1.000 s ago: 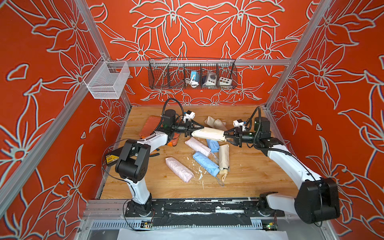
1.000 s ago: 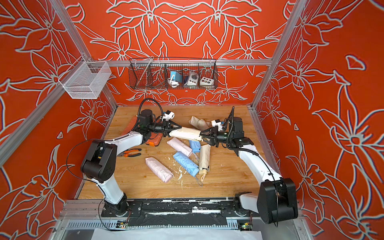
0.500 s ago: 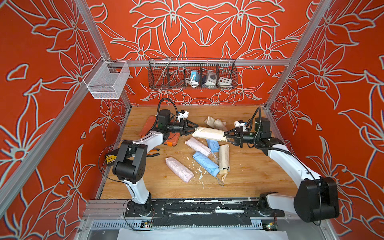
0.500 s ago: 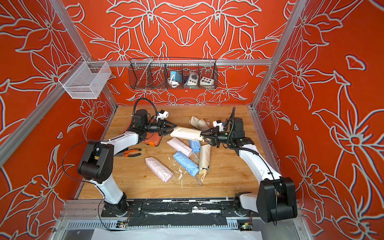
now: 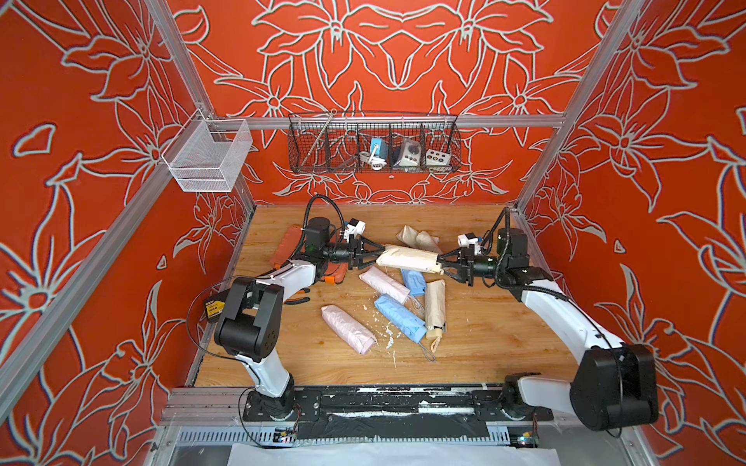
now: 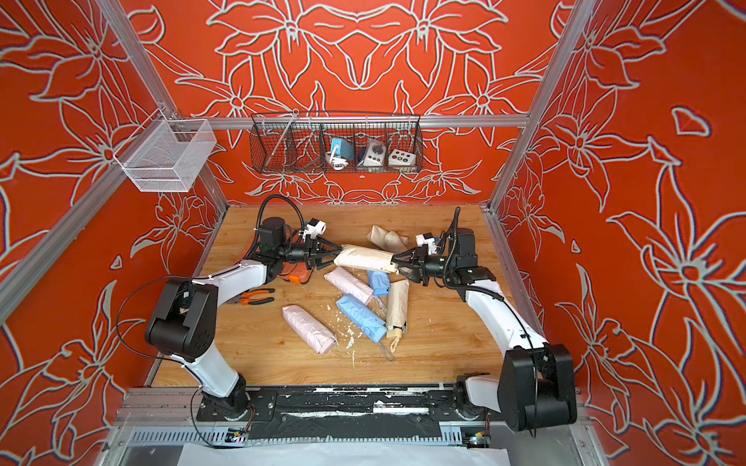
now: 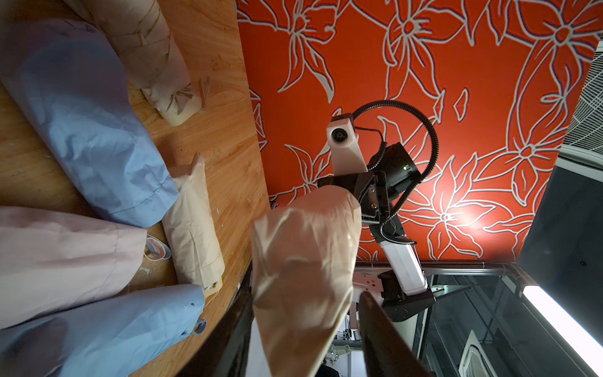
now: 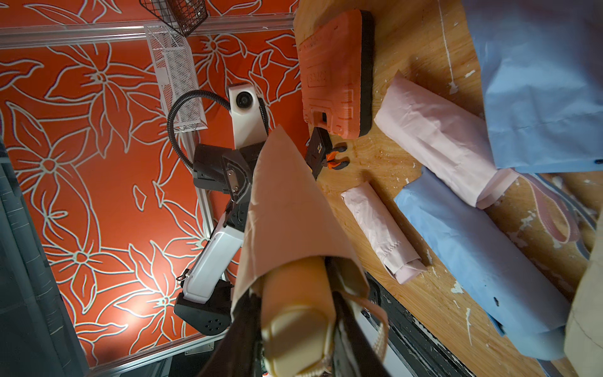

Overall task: Take umbrellas out of sleeves
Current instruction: Take out the umbrella from the umbrella sleeve.

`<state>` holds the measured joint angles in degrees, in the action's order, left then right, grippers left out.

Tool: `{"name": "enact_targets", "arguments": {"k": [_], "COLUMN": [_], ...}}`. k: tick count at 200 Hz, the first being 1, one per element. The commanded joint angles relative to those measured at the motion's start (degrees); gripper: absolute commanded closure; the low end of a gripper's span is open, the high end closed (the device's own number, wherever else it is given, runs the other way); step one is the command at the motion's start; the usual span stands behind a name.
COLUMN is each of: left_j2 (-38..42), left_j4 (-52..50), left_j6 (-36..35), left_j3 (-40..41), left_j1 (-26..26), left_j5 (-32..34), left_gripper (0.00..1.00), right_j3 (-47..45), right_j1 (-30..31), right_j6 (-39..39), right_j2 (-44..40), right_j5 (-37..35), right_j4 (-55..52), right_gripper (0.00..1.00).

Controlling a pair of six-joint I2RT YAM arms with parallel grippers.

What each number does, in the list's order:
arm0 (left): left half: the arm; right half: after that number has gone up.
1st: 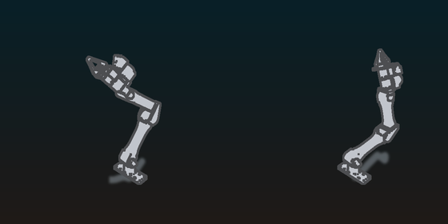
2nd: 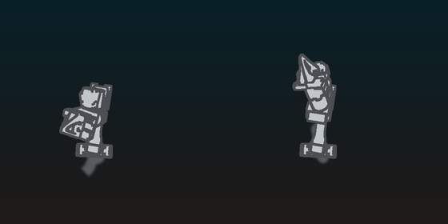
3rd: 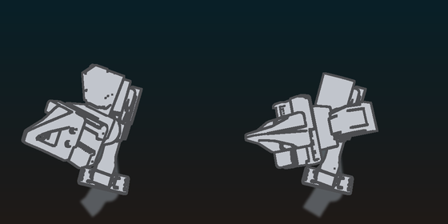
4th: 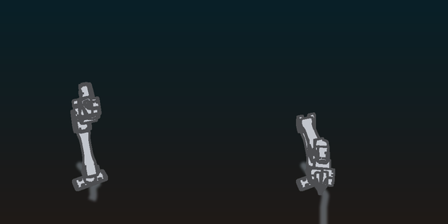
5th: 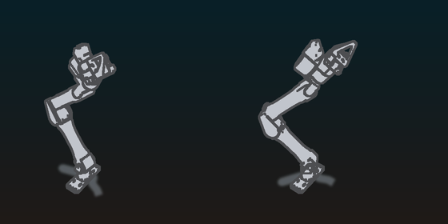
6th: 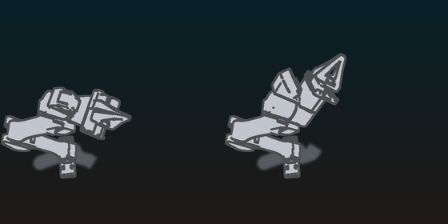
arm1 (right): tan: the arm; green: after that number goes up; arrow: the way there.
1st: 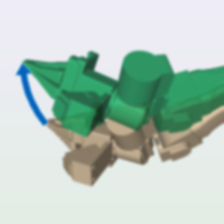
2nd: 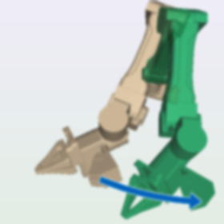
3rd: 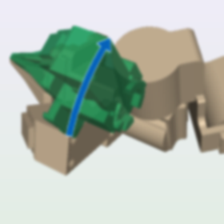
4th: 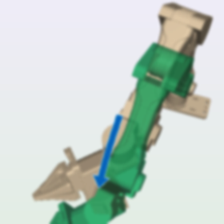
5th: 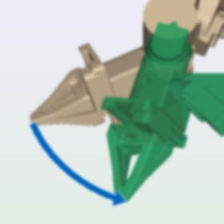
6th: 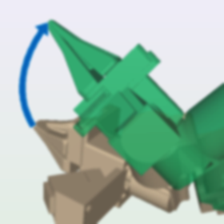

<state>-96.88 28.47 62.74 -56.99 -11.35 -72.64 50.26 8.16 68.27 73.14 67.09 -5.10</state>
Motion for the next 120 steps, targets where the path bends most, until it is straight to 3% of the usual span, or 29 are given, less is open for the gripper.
{"name": "enact_targets", "arguments": {"k": [1,120], "left_j2": [2.74,3.62], "left_j4": [0.01,-3.38], "left_j6": [-2.05,-5.34], "left_j3": [0.73,0.83], "left_j1": [-0.16,-2.18], "left_j5": [-1.01,-1.63], "left_gripper": [0.48,0.50], "right_j3": [2.12,2.56], "right_j1": [-0.43,-0.53], "right_j6": [-0.51,-0.33], "right_j2": [0.31,0.59], "right_j5": [1.35,1.21], "right_j4": [1.55,1.59], "right_gripper": [0.82,0.82]}}
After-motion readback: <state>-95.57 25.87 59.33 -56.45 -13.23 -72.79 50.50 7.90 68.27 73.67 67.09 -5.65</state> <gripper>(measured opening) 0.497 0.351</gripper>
